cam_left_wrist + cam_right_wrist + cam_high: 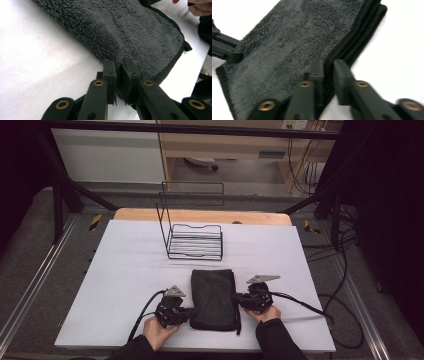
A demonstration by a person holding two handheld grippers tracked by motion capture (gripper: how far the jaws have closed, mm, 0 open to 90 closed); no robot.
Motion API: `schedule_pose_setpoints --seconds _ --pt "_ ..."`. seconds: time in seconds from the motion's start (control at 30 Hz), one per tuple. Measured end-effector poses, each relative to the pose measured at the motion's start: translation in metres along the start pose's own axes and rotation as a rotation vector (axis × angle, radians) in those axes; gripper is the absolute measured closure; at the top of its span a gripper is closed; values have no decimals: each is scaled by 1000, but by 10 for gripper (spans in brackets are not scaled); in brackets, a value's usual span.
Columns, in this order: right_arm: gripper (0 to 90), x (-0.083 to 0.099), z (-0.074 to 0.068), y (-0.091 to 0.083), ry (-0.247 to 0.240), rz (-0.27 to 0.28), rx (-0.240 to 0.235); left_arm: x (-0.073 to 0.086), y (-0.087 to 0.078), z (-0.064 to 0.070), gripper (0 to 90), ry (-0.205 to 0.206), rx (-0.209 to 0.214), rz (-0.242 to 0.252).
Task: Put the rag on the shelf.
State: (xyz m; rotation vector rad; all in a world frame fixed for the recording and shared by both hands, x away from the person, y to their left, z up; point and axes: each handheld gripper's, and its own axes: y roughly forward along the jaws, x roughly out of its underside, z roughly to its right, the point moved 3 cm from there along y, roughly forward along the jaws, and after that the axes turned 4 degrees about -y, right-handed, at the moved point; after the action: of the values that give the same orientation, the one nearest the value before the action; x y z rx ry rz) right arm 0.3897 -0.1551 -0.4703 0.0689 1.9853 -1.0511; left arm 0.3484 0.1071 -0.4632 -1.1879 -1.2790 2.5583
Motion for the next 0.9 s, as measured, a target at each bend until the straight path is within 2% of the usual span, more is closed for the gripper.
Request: schedule_pose_setpoints --seconds 0.13,0.2,0.27,0.37,0.47,0.53,0.57,0.67,0.7,0.73,0.83,0.9 --pt "847 -2 -6 1 -22 -6 -17 4 -10 2 828 33 -26 -12" --pt "845 -3 -18 2 -36 -8 -46 9 -17 1 827 50 -46 -24" --pt "844 -2 -20 2 -37 -9 -49 12 -19 -2 823 42 -41 -29" --pt "807 -1 -24 4 -51 -22 -25 14 -18 -5 808 42 -27 -25" --pt "601 -3 -23 0 -78 24 2 11 -22 -6 699 76 -34 -22" --pt "474 -7 -21 -5 -117 70 16 5 -29 -8 582 113 -76 10" --pt "433 -8 -21 -7 -124 88 22 1 -32 -11 535 117 -104 28" --pt "309 -13 -18 -9 -135 108 16 -13 -41 -22 416 91 -123 89" --pt "309 -13 -18 -9 -135 108 16 -18 -42 -26 416 81 -122 112" --pt "253 -15 -16 -9 -138 103 8 -23 -43 -30 349 68 -118 129" --pt "220 -15 -15 -8 -141 94 10 -34 -40 -40 305 71 -155 146" --pt "189 -16 -14 -7 -143 92 23 -43 -36 -48 272 59 -175 144"
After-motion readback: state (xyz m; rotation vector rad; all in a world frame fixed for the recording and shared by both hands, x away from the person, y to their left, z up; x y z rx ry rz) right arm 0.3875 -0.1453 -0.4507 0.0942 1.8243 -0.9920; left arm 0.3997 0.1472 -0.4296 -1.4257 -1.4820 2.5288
